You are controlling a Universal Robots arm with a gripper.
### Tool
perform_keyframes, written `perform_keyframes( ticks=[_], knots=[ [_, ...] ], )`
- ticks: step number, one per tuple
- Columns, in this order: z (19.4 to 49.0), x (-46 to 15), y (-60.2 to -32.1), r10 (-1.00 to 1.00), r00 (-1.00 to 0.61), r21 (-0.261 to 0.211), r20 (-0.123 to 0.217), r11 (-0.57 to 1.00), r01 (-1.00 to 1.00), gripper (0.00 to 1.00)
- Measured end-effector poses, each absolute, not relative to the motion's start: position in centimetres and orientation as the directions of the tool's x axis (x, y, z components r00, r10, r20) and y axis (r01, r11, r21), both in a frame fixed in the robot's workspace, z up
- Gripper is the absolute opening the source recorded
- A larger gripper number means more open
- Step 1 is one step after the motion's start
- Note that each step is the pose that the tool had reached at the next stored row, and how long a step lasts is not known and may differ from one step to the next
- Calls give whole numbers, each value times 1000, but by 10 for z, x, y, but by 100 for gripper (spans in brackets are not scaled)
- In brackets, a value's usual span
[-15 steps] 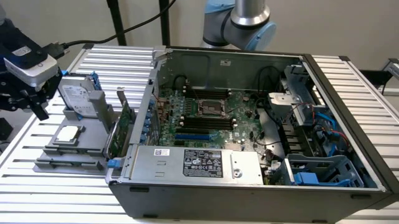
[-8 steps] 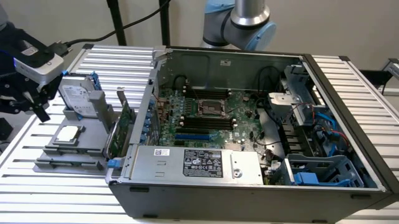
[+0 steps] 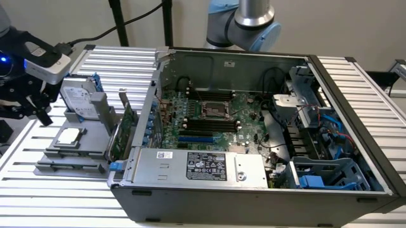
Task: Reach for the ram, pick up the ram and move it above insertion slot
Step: 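Pick up the ram and move it above insertion slot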
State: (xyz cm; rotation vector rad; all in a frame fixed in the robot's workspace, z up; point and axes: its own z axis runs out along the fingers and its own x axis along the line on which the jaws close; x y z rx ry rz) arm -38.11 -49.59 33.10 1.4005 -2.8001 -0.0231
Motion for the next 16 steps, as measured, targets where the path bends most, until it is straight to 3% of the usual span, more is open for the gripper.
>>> perform_keyframes(
  ticks=[16],
  knots=[
    [318, -381, -496, -939, -345, 18, 3, 344, -939, 11]
  ],
)
